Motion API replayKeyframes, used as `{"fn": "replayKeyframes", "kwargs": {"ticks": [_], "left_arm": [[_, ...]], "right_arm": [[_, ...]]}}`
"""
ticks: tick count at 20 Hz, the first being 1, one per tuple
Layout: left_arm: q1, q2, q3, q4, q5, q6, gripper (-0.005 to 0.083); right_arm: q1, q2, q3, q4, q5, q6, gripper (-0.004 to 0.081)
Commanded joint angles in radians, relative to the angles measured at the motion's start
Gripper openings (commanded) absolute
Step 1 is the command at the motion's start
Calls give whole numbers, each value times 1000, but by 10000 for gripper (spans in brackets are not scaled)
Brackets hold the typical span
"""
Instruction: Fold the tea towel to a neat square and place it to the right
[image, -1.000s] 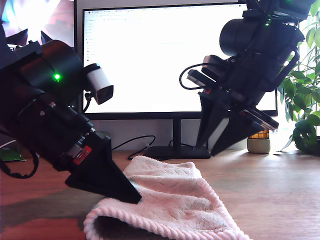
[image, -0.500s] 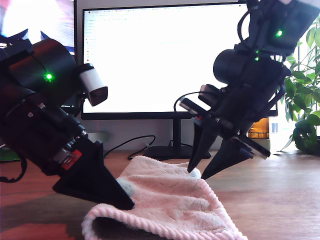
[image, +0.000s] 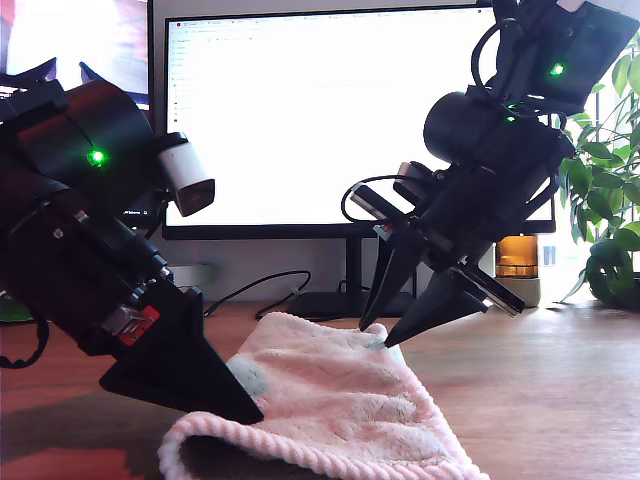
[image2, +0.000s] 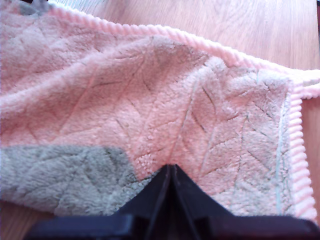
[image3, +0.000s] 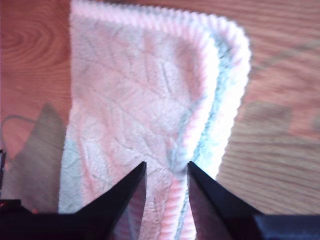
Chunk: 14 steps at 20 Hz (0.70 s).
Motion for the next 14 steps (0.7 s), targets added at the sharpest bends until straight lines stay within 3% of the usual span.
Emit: {"fn": "replayKeyframes", "kwargs": {"ticks": [1,8,11,14], "left_arm": [[-3,0,-24,-18,-8,7,-21],[-3,0,-24,-21,-8,6,-21],[-3,0,-24,-21,-8,6,-21],[-3,0,-24,-22,-8,6,-21]], "right_arm": [[-1,6,7,6,18,0,222],[-1,28,7,6,19,8,220],[-1,32,7,16,20,9,156],[-1,47,7,18,20,12,154]]}}
